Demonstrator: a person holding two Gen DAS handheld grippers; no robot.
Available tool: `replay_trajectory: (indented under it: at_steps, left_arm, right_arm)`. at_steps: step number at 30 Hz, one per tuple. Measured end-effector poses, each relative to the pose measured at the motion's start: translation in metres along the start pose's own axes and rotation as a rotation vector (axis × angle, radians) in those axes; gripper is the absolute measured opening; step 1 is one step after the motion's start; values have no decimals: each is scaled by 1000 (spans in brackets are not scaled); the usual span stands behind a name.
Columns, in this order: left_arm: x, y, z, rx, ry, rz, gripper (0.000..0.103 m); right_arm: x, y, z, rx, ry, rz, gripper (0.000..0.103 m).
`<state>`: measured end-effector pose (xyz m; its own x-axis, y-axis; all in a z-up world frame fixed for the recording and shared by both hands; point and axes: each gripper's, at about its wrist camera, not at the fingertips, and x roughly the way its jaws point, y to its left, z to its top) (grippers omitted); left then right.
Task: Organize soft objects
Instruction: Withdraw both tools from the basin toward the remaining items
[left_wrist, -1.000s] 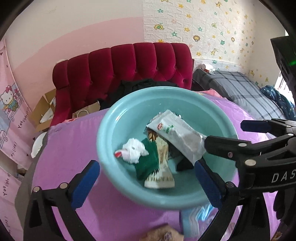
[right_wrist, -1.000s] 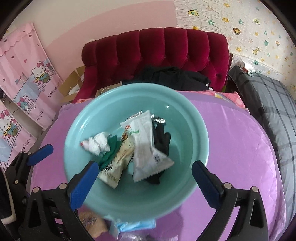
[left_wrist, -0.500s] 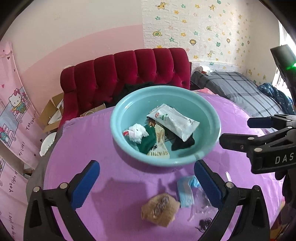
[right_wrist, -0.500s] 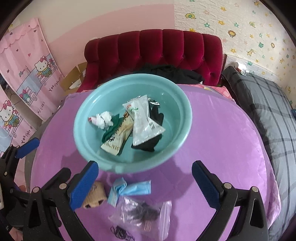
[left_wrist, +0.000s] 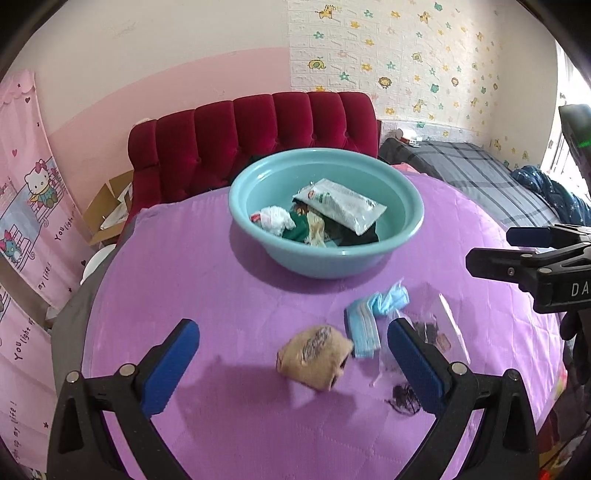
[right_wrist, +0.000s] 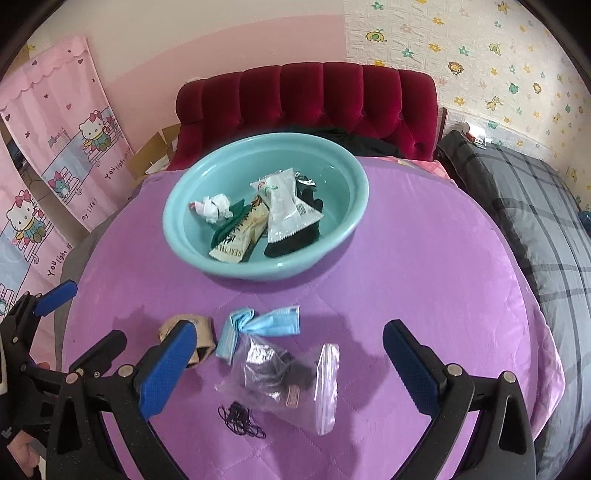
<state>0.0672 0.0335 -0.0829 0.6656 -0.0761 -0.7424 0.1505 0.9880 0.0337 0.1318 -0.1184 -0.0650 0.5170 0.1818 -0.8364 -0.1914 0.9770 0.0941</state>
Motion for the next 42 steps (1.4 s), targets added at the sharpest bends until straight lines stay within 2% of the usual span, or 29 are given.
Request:
replay_trajectory:
  at_steps: [6, 9, 17, 25, 42]
  left_arm:
    - [-5, -3, -24, -8, 2, -3, 103]
    - [0, -5, -36, -14, 27, -5, 103]
    - [12, -12, -59, -12, 69, -11, 103]
    - [19, -8, -60, -19, 64, -24, 103]
    - [48, -2, -73, -22, 115, -35, 103]
  right_arm:
    - [-2, -3, -27, 5, -21, -7, 103]
    - [0, -4, -41, 4, -25, -23, 103]
    - [21, -11, -73, 39, 24, -39, 103]
    - [33, -9, -74, 56, 52, -20, 103]
    - [98, 4, -76, 49, 153, -16, 103]
